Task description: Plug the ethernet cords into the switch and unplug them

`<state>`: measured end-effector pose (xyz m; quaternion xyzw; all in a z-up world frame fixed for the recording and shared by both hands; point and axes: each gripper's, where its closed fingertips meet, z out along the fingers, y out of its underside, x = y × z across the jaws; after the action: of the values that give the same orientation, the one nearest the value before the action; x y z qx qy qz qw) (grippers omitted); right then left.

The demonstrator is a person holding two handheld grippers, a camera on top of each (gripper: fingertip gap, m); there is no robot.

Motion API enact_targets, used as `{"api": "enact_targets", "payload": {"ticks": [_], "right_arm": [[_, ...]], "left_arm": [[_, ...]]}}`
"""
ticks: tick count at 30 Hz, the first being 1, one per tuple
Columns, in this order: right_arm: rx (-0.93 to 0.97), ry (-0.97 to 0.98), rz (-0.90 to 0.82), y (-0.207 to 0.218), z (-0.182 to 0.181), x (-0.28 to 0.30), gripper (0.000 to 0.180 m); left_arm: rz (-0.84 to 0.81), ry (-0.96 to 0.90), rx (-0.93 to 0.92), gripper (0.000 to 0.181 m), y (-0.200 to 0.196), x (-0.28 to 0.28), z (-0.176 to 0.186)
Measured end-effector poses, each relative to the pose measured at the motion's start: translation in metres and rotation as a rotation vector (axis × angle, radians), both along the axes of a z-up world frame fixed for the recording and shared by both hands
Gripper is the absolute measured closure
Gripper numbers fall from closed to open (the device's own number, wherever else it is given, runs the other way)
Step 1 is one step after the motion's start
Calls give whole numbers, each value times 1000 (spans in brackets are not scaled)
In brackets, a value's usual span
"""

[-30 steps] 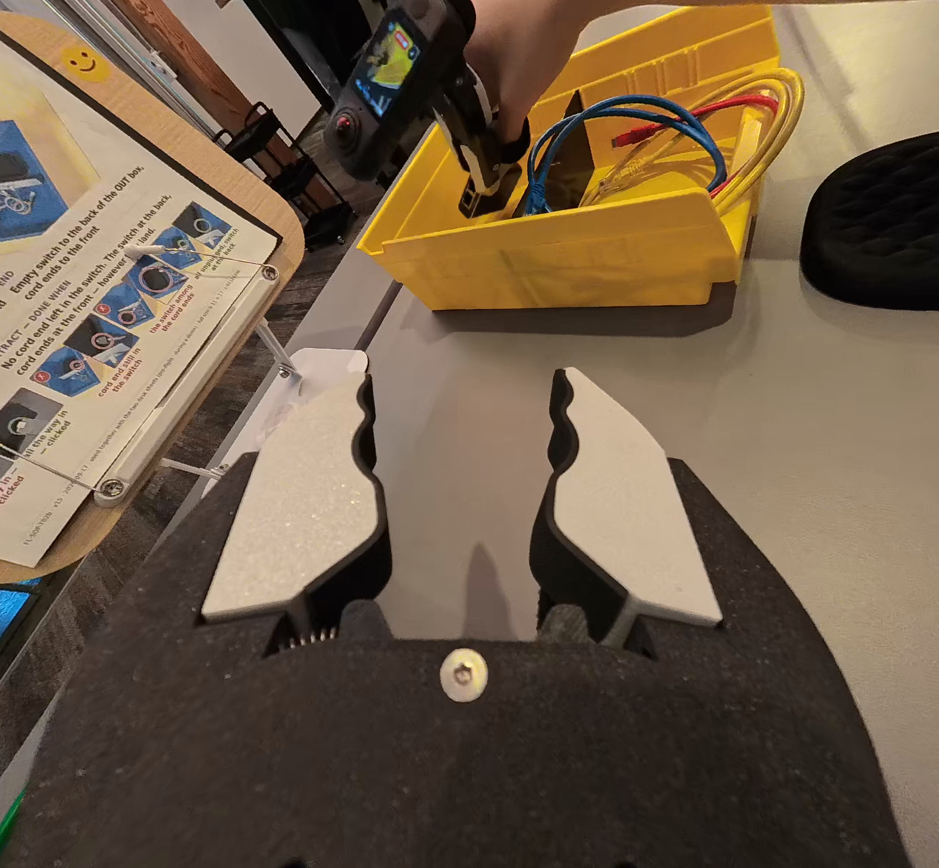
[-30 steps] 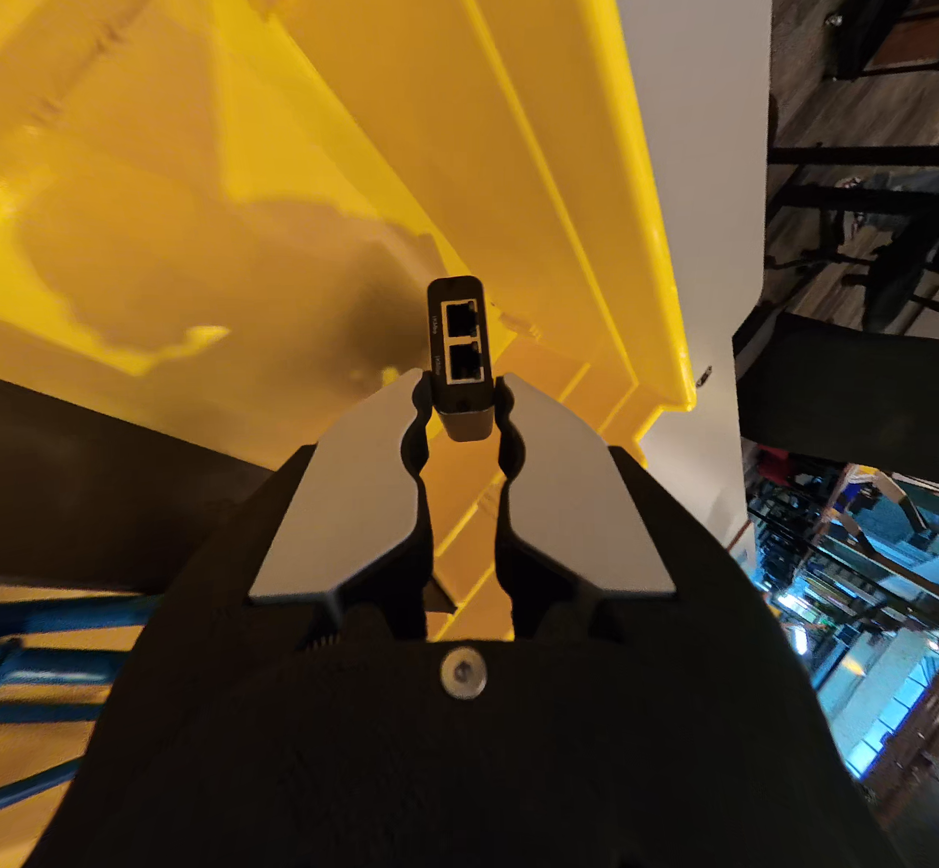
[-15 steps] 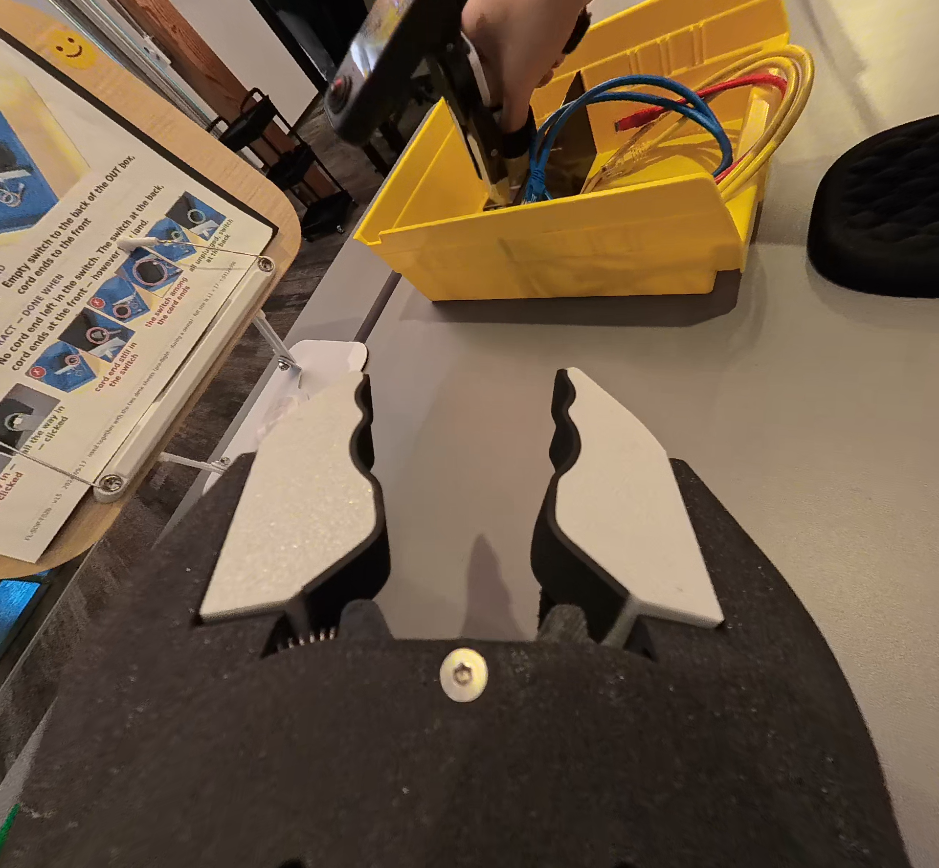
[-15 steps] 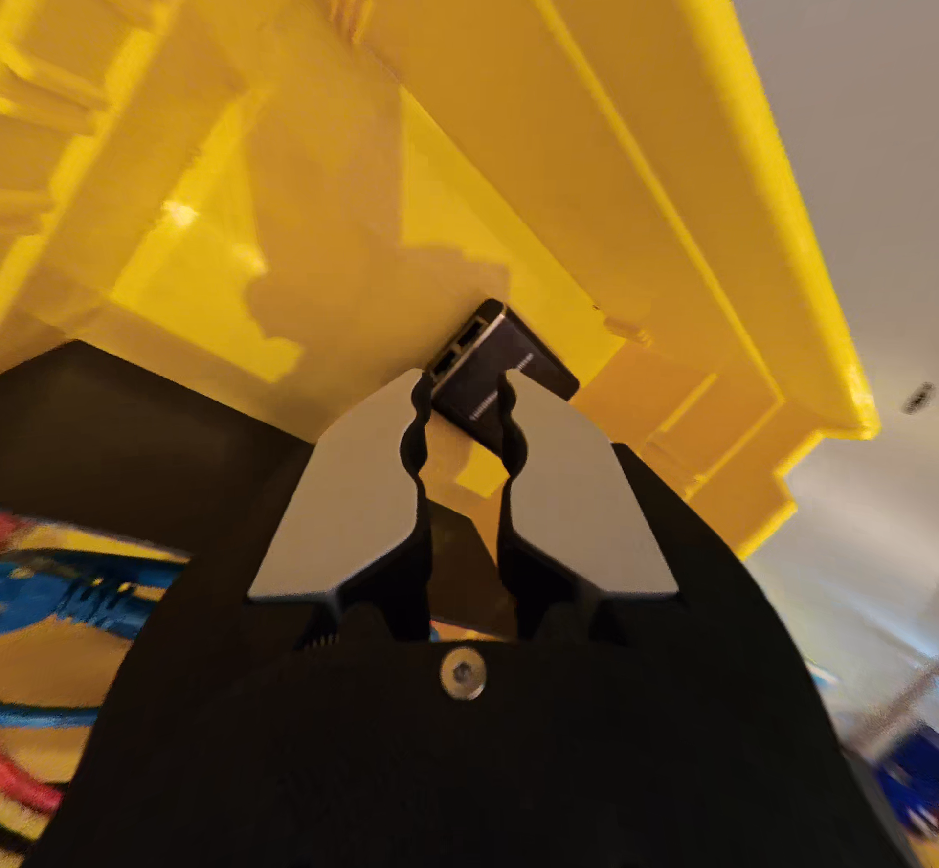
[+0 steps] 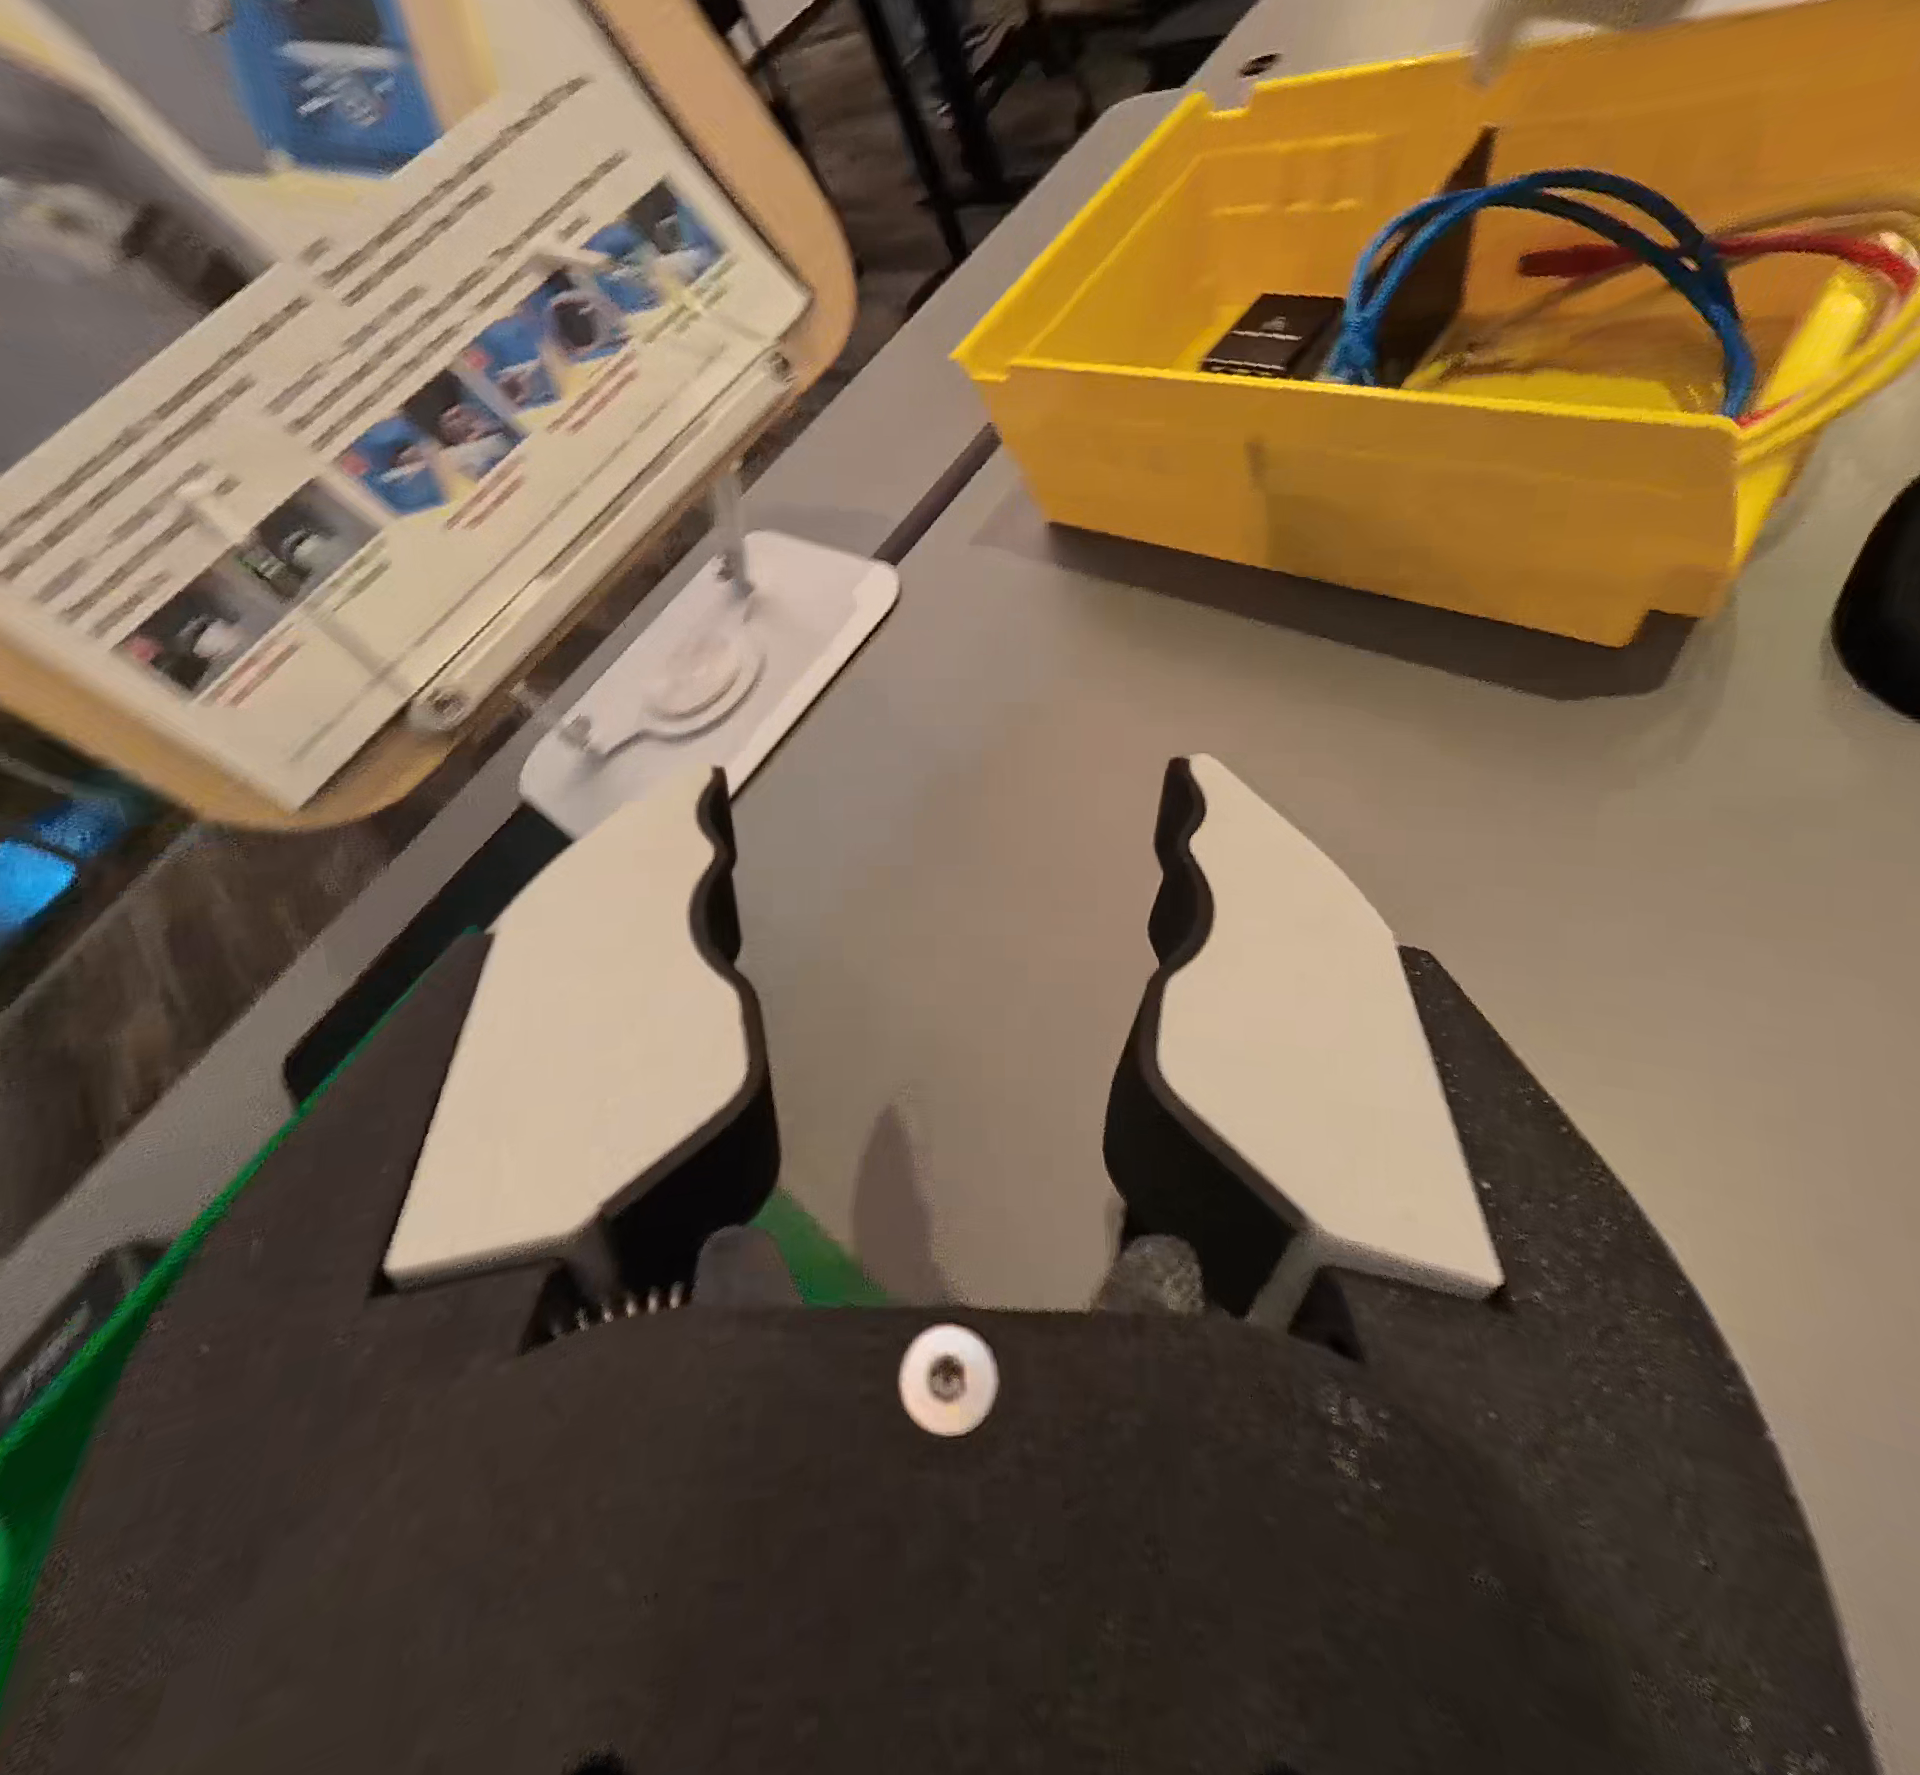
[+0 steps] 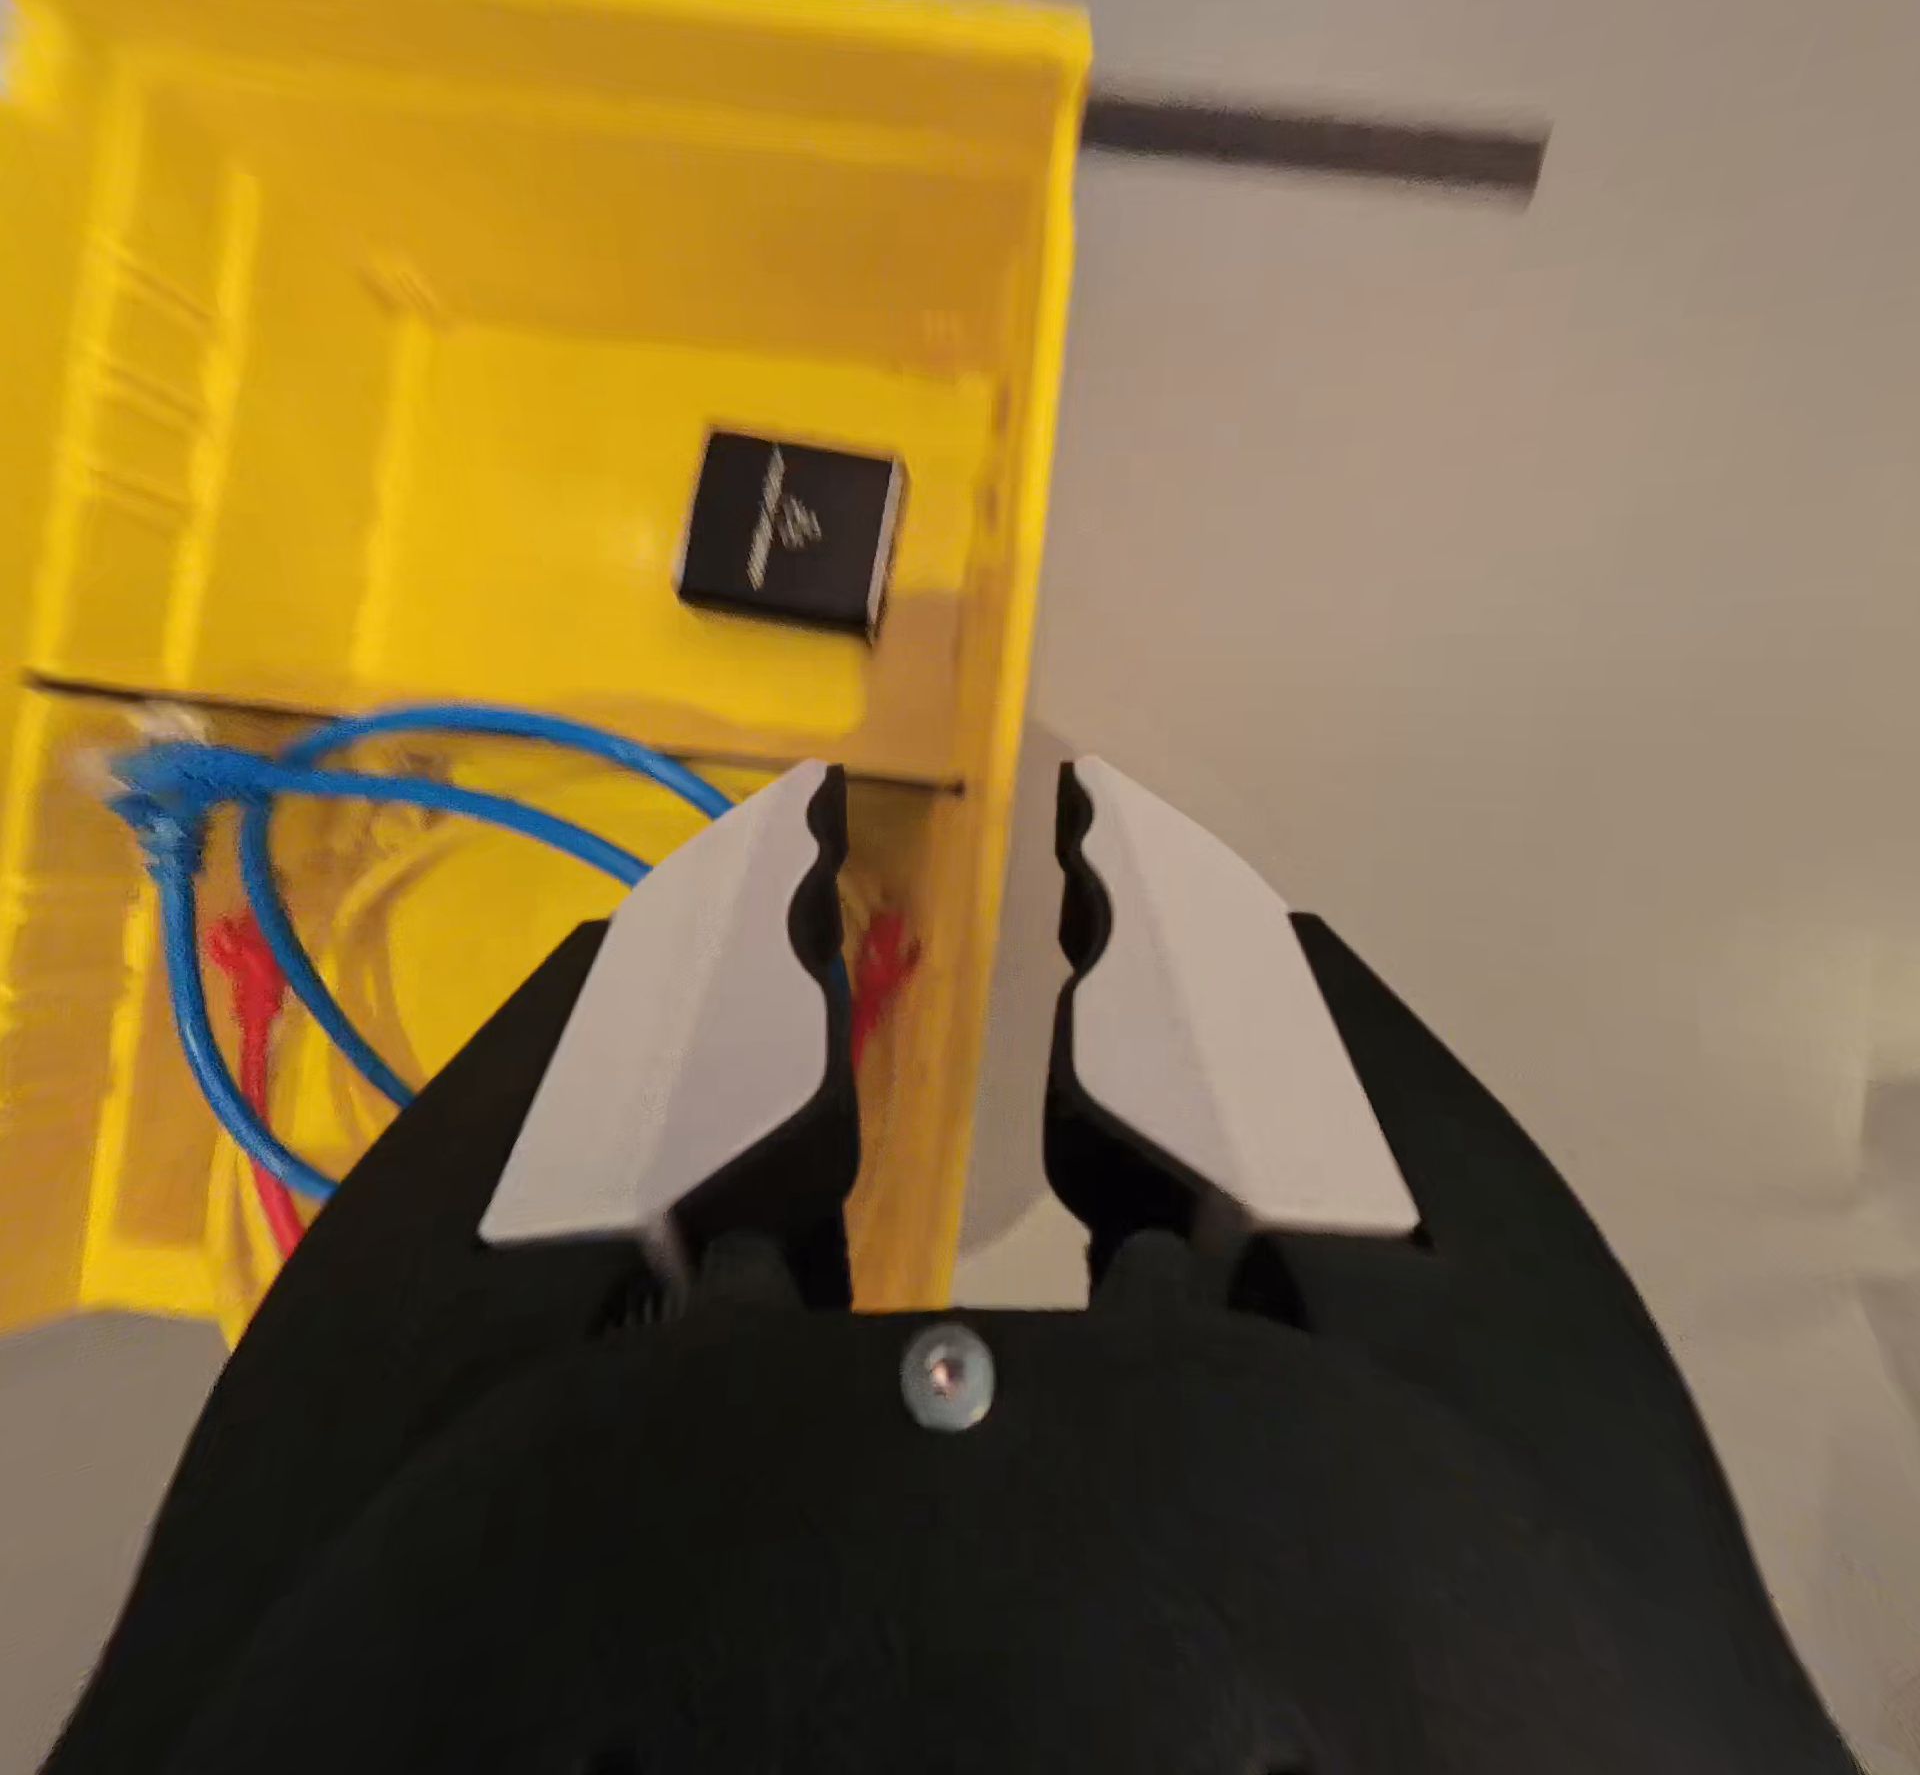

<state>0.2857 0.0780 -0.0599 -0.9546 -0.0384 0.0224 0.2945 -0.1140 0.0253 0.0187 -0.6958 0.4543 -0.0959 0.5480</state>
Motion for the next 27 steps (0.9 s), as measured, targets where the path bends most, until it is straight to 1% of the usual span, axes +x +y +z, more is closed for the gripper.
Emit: {"api": "enact_targets", "payload": {"ticks": [1,3,4,5,7,8,9,11,12,14,16,17,19,21,22,23,24,25,27], "right_arm": [[-67,7,-15,-9,-9,7,139],[-127,56,13,-22,-20,9,142],[-165,94,29,-29,-26,7,143],[-214,126,32,-37,-31,7,145],[-307,205,58,-50,-41,-2,156],[-343,233,84,-54,-45,-8,161],[-372,204,92,-56,-52,-6,165],[-415,170,95,-59,-60,-5,170],[-424,164,79,-59,-60,-4,171],[-455,137,52,-60,-60,-4,173],[-485,105,65,-64,-60,-12,173],[-505,96,85,-66,-60,-18,172],[-550,99,111,-73,-60,-36,172],[-574,51,126,-74,-60,-46,172],[-578,9,144,-74,-60,-50,171],[-581,8,148,-74,-60,-56,171],[-585,33,147,-73,-60,-64,172],[-586,43,150,-73,-60,-71,172],[-588,21,166,-72,-60,-82,172]], "left_arm": [[43,-27,-32,103,1,-15,8],[144,-74,-115,101,2,-54,24],[216,-71,-160,97,4,-80,28],[314,-52,-219,93,5,-112,29],[555,-6,-347,87,5,-182,25],[666,-6,-396,89,3,-215,20],[742,-18,-448,95,-1,-242,12],[810,-71,-526,100,-4,-280,-9],[835,-96,-564,107,-3,-296,-23],[851,-116,-726,112,1,-313,-49],[803,-200,-812,128,12,-309,-64],[780,-202,-861,129,15,-306,-74],[784,-121,-941,124,12,-306,-96],[758,-42,-1007,125,6,-303,-112],[746,-17,-1022,130,4,-301,-117],[734,-19,-1051,139,2,-298,-121],[710,-41,-1094,144,0,-291,-123],[711,-40,-1115,141,-1,-289,-125],[738,24,-1098,144,-1,-289,-127]]}}
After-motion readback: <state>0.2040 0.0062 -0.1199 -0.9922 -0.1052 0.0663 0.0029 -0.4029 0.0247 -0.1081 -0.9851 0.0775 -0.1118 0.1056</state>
